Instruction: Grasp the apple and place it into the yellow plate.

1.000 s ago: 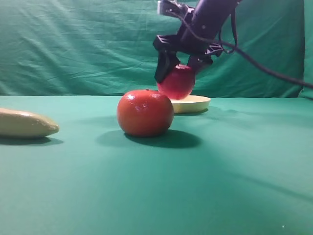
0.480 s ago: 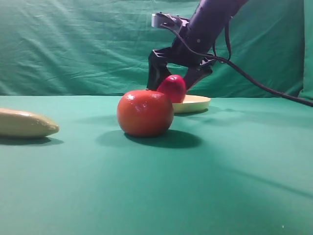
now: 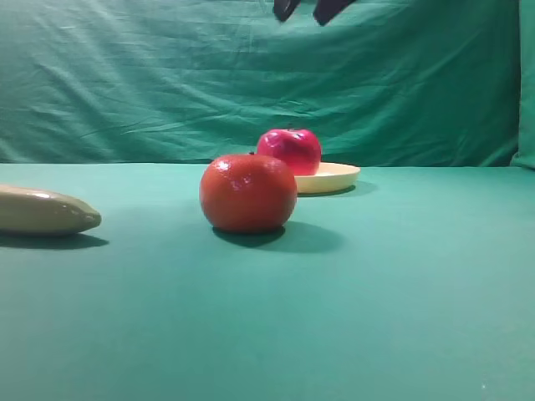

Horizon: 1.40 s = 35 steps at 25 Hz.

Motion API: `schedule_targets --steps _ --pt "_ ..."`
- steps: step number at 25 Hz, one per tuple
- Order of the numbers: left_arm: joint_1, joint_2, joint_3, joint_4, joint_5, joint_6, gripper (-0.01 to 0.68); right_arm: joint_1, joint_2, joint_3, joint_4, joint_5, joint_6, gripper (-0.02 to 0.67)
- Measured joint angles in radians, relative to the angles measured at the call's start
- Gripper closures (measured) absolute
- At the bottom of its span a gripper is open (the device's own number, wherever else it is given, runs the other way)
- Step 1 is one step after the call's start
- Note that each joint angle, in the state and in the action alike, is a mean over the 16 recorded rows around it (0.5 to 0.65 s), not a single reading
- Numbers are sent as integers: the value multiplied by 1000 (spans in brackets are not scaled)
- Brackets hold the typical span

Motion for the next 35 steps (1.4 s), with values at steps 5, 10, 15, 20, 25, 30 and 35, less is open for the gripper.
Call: schedule_targets --steps 5,10,15,20,25,30,35 --pt "0 0 0 0 0 0 516 -7 -143 66 -14 79 68 642" --pt "0 0 0 0 0 0 516 -8 -320 225 -25 68 136 649" --pt "0 0 0 0 0 0 516 -8 -528 446 -26 -7 169 649" --pt "0 0 0 0 0 0 516 -8 -751 670 -26 -94 184 649" --pt "0 0 0 0 0 0 516 -8 -957 826 -25 -125 187 649" --pt "0 0 0 0 0 0 516 -8 -1134 926 -31 -117 189 649" --pt "0 0 0 0 0 0 516 -8 -1265 994 -59 -97 219 649"
